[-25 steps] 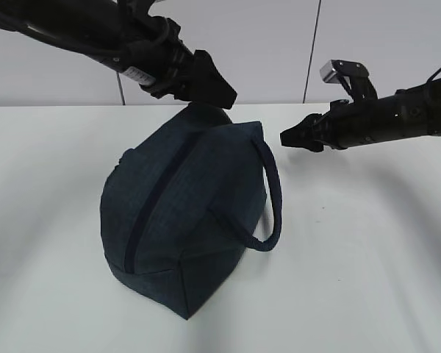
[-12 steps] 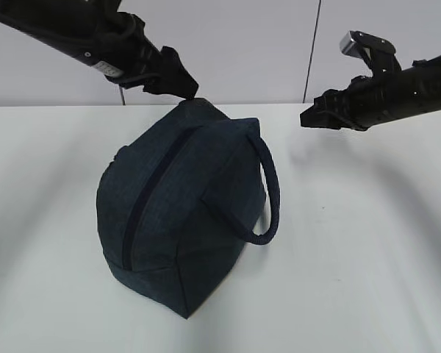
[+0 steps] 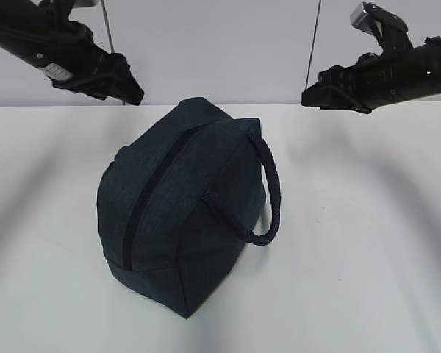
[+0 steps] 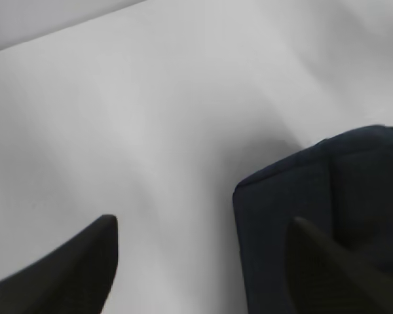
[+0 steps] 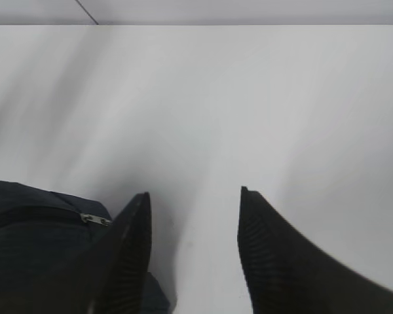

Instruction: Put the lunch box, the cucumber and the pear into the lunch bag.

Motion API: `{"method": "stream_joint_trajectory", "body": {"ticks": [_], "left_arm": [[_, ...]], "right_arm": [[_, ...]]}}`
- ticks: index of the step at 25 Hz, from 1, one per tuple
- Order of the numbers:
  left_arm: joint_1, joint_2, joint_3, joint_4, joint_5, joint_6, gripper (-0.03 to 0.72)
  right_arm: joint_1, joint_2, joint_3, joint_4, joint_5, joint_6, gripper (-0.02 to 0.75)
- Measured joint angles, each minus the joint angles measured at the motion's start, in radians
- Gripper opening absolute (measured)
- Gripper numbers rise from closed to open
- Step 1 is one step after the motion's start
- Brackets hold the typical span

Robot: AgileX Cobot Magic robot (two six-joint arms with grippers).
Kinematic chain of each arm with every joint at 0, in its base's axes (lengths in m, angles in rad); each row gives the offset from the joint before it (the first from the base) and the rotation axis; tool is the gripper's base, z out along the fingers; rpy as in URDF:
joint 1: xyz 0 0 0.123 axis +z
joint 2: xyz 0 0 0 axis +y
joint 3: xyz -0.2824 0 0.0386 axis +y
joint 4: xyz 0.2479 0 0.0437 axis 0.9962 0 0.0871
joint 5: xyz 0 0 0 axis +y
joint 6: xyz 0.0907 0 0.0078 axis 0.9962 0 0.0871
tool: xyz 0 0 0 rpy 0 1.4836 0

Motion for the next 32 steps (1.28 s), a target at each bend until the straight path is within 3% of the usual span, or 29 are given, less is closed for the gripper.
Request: {"method": "stream_joint_trajectory", "body": {"ticks": [7,14,17,23,32], "left_arm": [[0.073,0.000,0.000,0.060,0.129,-0.070,0.466],[0.080,0.000,0.000,0.061,0.155,-0.077,0.456],[0.080,0.000,0.000,0.061,0.167,-0.077,0.456],[0.080,0.000,0.000,0.059,0.183,-0.077,0.456],[0.080,0.000,0.000,0.053,0.184,-0.077,0.441]], "right_arm": [[0.000,-0.002,0.008,0.000,-0.135,0.027,0.351],[0.000,-0.002,0.008,0.000,-0.356,0.067,0.351],[0.000,-0.002,0.008,0.000,-0.358,0.070,0.351],[0.000,-0.002,0.008,0.000,-0.092,0.061,0.351],[0.000,-0.002,0.008,0.000,0.336,-0.178,0.351]]}}
